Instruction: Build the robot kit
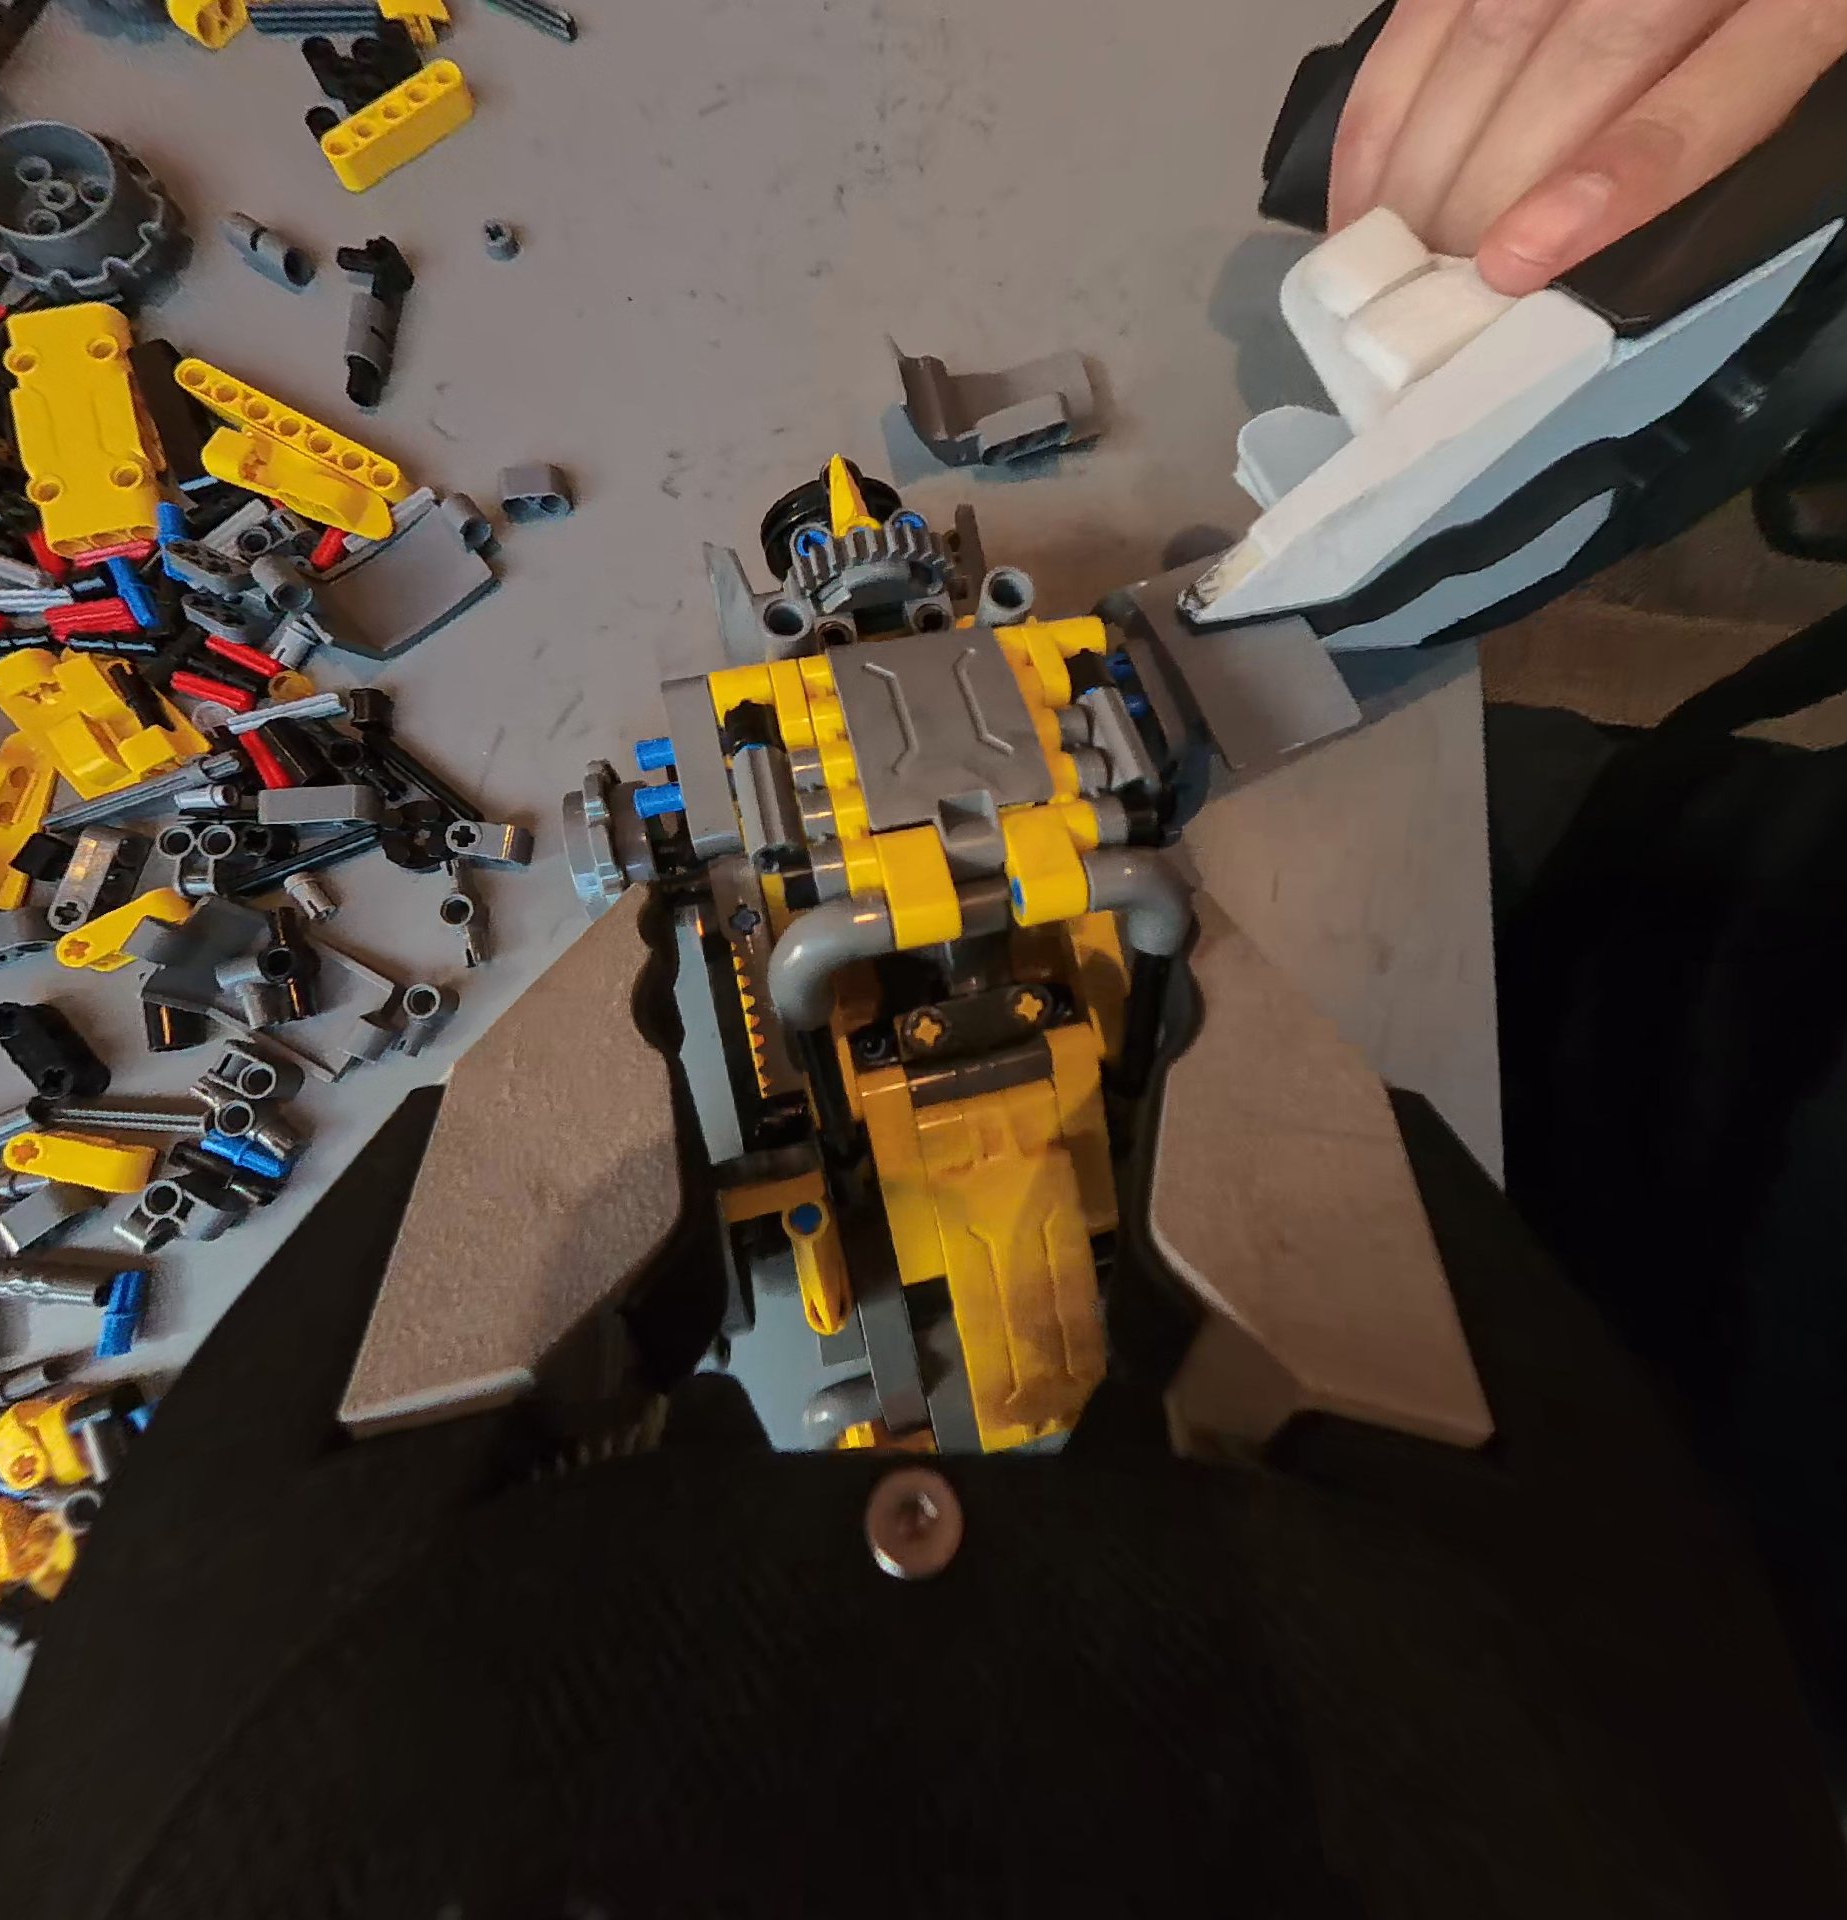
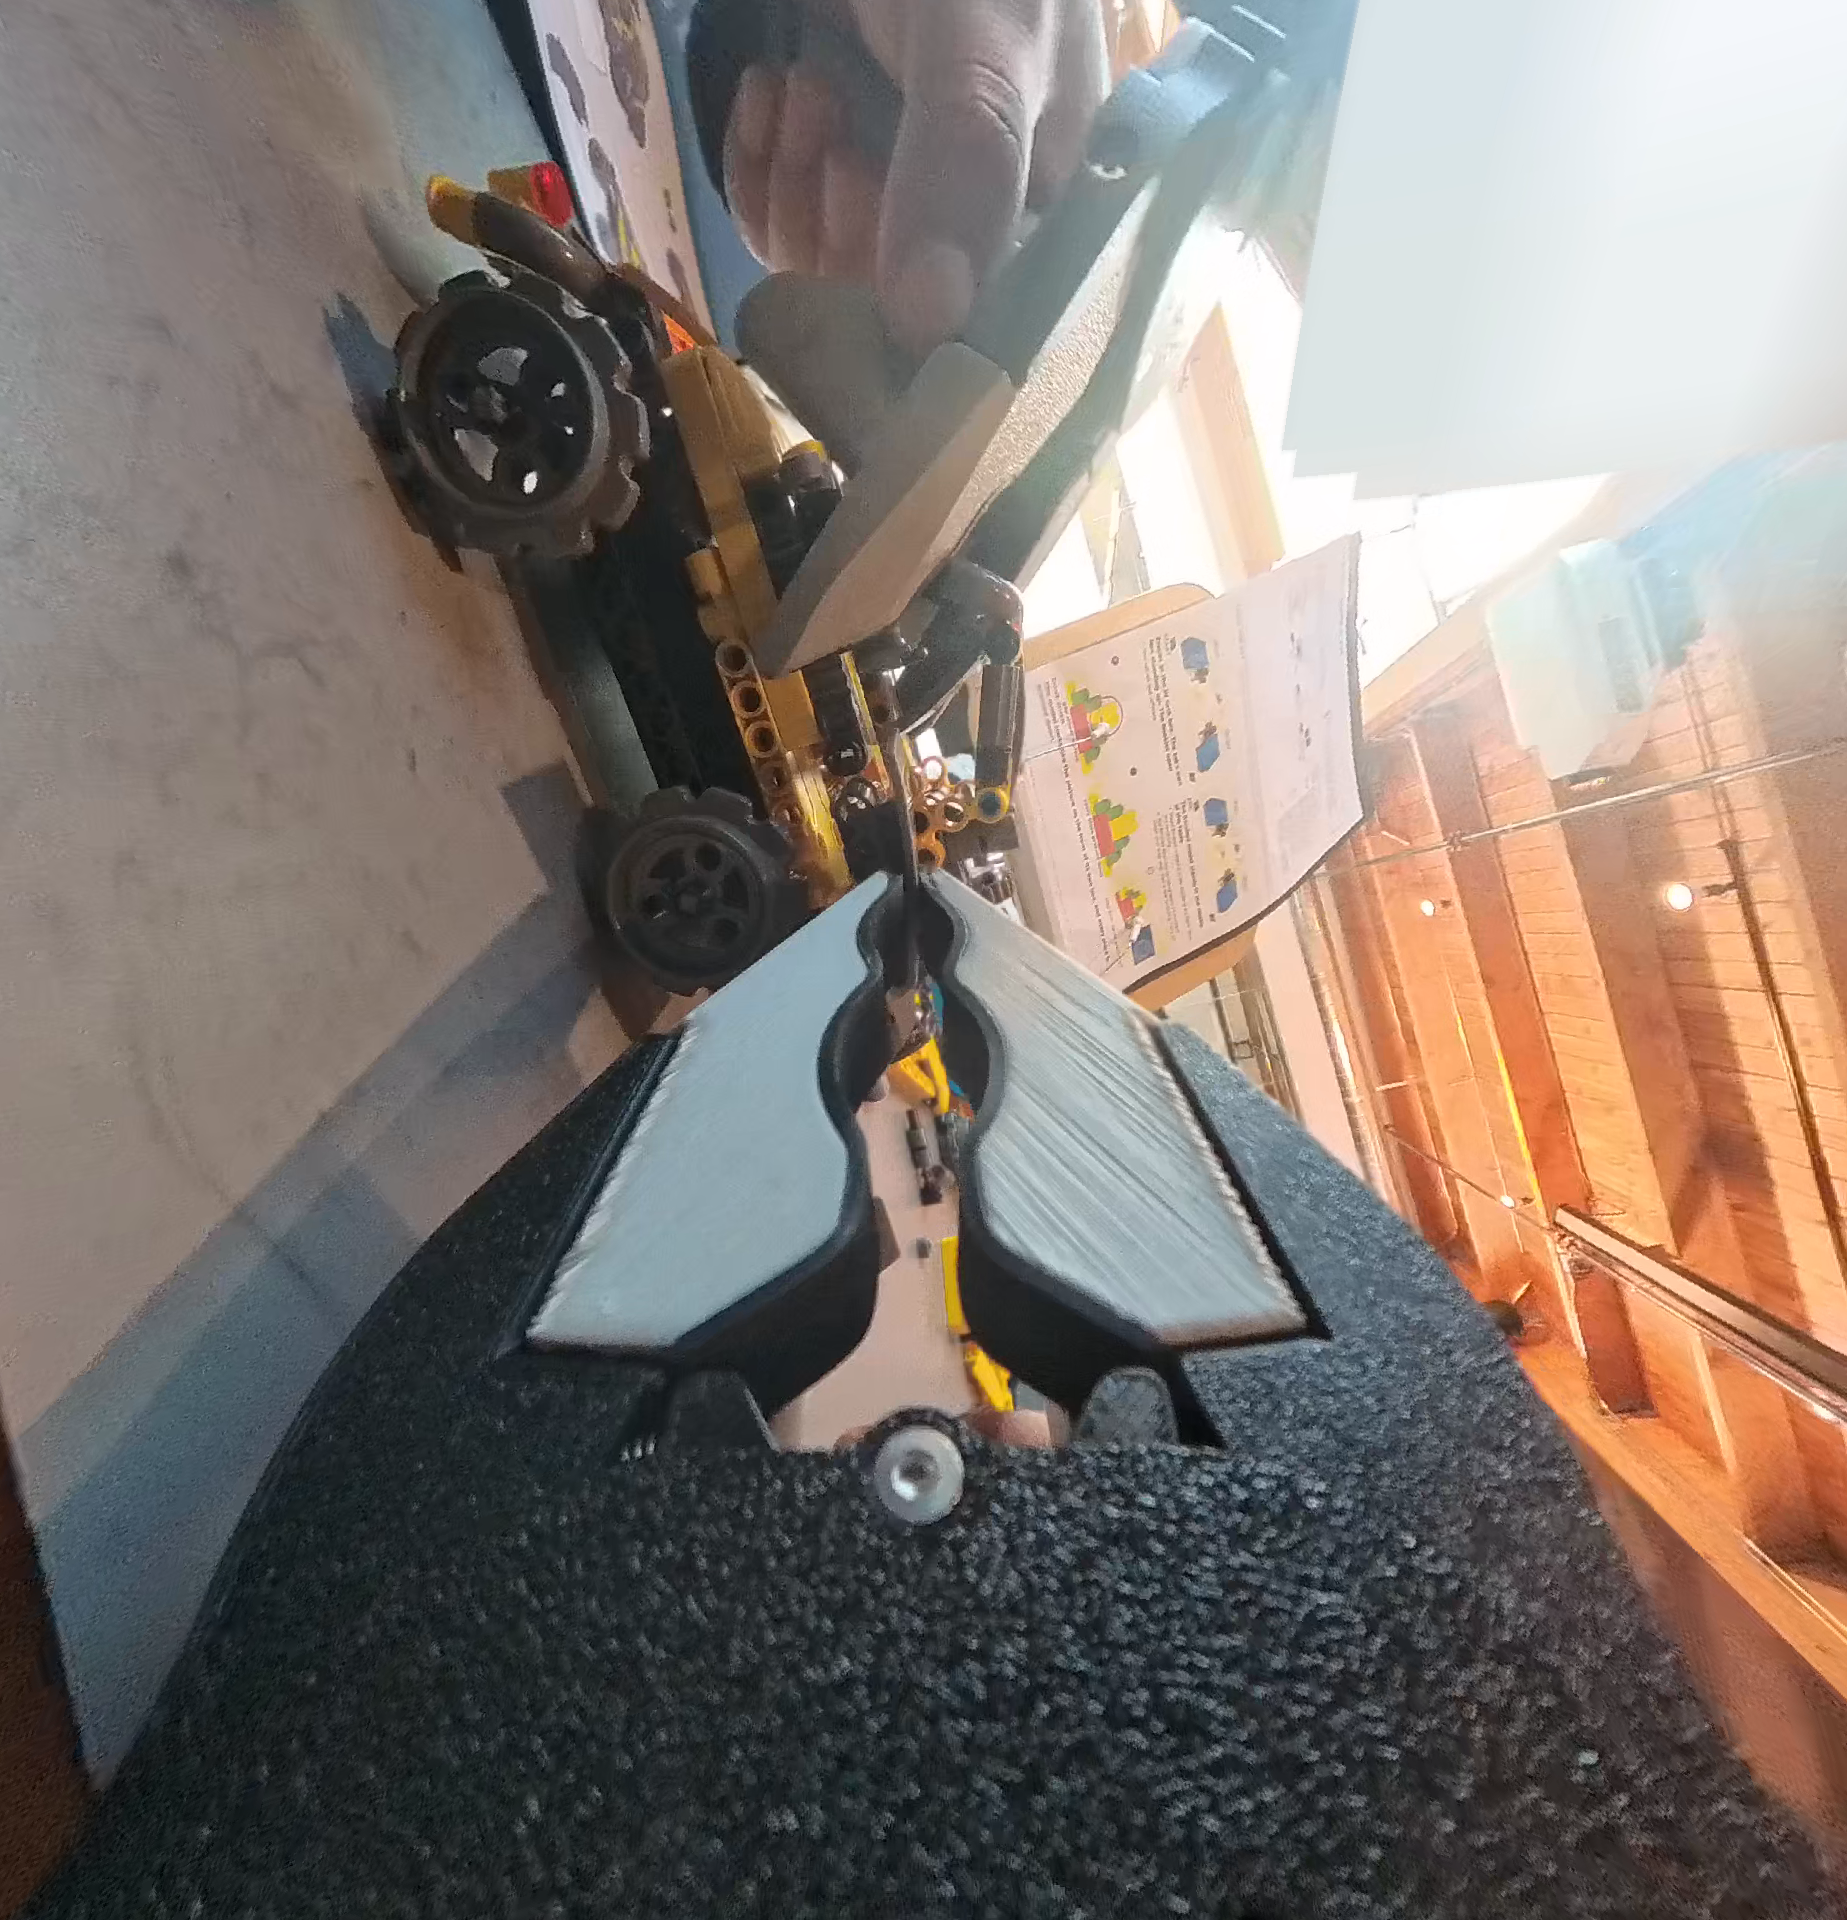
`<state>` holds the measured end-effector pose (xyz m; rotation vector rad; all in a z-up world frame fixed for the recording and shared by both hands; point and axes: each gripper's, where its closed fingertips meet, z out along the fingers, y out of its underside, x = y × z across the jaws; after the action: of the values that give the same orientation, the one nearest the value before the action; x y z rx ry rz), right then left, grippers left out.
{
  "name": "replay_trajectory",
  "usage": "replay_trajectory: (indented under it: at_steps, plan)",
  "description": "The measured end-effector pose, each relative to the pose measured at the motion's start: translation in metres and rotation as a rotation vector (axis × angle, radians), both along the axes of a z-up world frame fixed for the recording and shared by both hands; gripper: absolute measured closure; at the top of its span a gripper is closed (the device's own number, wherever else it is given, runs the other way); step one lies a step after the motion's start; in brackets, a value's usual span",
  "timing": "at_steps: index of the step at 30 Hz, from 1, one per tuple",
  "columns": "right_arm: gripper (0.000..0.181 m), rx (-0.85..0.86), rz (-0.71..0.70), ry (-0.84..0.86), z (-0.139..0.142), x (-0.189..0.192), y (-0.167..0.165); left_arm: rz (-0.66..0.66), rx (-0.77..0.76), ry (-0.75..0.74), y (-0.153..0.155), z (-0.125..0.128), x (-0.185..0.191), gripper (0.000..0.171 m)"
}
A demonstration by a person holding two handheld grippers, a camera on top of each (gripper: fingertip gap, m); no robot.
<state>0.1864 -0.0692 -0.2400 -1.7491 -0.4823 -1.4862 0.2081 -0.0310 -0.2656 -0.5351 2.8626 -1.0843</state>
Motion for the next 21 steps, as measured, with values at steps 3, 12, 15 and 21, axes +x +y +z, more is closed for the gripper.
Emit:
replay_trajectory:
  at_steps: [3,12,15,21]
  plan:
    - [0.181,0.003,0.002,-0.003,-0.0002,0.0008,-0.0004,0.013,-0.019,-0.002,-0.0004,0.0005,0.0002,0.081]
    - [0.181,0.042,0.026,0.086,-0.0011,0.0041,-0.0046,0.042,-0.022,-0.009,-0.002,0.0007,-0.0005,0.081]
    - [0.181,0.066,0.042,0.141,-0.0008,0.0049,-0.0049,0.045,-0.042,-0.007,-0.0026,0.0011,-0.0001,0.081]
    - [0.181,0.092,0.062,0.208,-0.0003,0.0059,-0.0053,0.051,-0.048,-0.009,-0.0029,0.0013,0.0001,0.081]
